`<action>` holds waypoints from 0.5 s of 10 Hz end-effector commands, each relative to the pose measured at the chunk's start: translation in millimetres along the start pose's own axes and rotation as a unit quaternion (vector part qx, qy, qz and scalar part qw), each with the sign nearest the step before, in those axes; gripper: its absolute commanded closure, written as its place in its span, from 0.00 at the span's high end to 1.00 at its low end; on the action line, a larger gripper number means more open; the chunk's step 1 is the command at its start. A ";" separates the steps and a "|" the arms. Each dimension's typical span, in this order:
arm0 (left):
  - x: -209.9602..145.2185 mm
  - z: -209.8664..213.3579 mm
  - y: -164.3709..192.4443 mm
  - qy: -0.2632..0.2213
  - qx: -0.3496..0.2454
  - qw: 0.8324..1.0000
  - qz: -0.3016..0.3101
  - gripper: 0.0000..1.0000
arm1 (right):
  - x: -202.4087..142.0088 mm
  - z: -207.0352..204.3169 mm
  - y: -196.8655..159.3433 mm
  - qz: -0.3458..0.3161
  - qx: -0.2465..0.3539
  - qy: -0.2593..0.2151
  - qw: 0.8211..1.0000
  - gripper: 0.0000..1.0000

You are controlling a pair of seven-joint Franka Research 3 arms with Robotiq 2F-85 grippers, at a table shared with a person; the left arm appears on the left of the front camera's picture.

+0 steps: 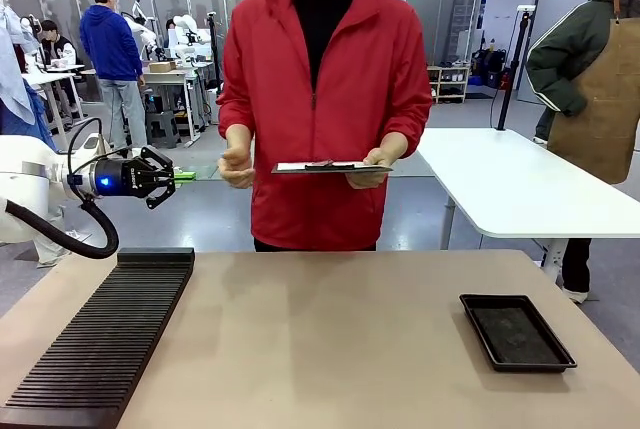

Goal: Inspect the PCB.
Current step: Release the Blank PCB you were holding.

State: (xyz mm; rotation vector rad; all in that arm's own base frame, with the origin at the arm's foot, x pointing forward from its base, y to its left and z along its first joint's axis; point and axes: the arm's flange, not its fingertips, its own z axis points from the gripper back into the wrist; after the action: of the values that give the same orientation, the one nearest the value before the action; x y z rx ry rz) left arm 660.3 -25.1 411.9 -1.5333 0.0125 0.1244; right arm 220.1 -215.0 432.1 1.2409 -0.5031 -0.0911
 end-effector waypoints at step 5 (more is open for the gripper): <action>-4.5 -0.4 -3.5 0.003 -0.001 1.000 -0.001 0.03 | 0.2 1.1 1.2 0.007 0.006 -0.003 1.000 1.00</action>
State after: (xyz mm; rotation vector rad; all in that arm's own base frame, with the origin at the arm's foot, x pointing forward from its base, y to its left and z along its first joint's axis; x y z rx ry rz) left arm 660.3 -25.1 411.9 -1.5333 0.0125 0.1244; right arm 220.1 -215.0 432.1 1.2409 -0.5031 -0.0911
